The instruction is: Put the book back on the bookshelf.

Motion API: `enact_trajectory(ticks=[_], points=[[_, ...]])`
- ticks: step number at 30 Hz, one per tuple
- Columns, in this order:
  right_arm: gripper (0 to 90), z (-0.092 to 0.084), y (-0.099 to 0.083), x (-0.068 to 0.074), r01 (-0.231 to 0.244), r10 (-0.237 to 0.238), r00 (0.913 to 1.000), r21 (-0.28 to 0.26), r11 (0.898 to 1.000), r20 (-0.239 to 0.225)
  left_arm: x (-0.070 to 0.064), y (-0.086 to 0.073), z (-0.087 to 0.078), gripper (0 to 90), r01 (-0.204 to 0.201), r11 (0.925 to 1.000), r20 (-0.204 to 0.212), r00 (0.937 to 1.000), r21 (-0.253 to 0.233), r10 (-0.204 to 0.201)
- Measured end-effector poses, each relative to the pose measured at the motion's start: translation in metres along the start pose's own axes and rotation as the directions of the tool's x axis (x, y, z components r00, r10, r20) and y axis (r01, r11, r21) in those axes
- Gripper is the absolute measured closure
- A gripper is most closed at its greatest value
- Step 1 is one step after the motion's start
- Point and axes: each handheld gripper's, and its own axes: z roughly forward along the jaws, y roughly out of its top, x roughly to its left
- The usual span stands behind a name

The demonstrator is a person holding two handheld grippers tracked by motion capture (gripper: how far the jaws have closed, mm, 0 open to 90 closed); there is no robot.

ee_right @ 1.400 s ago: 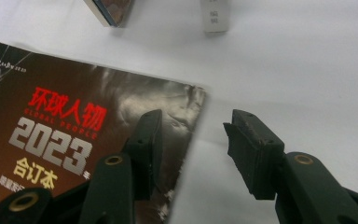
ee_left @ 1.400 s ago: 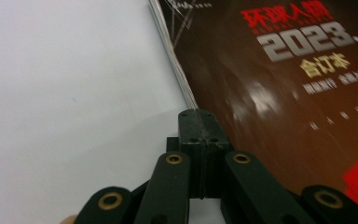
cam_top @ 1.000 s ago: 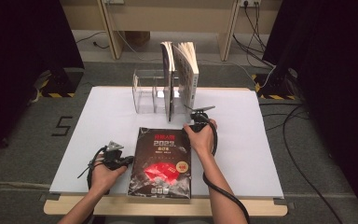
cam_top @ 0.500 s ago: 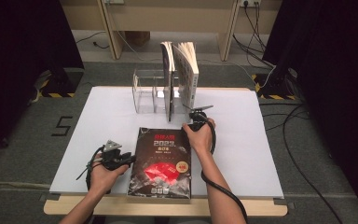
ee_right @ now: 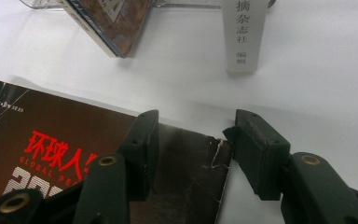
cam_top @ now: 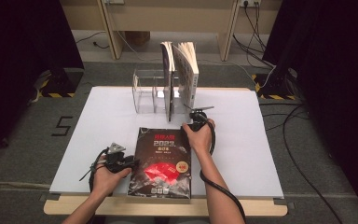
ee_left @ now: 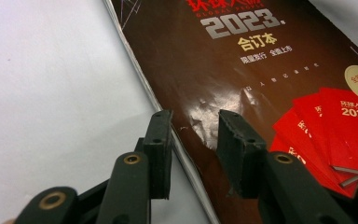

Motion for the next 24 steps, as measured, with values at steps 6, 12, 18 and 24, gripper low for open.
enact_trajectory(ticks=[6,12,18,24], points=[[52.9,-0.001,-0.003,-0.001,-0.019,0.019,0.9998,-0.019,1.000,-0.009,-0.002,-0.001,0.000,65.9,-0.015,0.9998,-0.012,0.9998,0.016,0.015],[52.8,-0.002,-0.007,0.001,-0.067,0.067,0.9976,-0.033,0.997,-0.017,-0.004,-0.002,0.000,66.1,-0.012,0.9998,-0.022,0.9997,0.013,0.013],[52.7,-0.007,-0.012,0.001,-0.137,0.136,0.9899,-0.020,0.990,-0.040,-0.005,-0.004,-0.001,66.4,-0.011,0.9999,-0.030,0.9995,0.009,0.011],[53.0,-0.011,-0.016,0.003,-0.153,0.155,0.9854,0.034,0.988,-0.070,-0.005,-0.004,-0.002,66.5,-0.009,0.9999,-0.029,0.9995,0.009,0.009]])
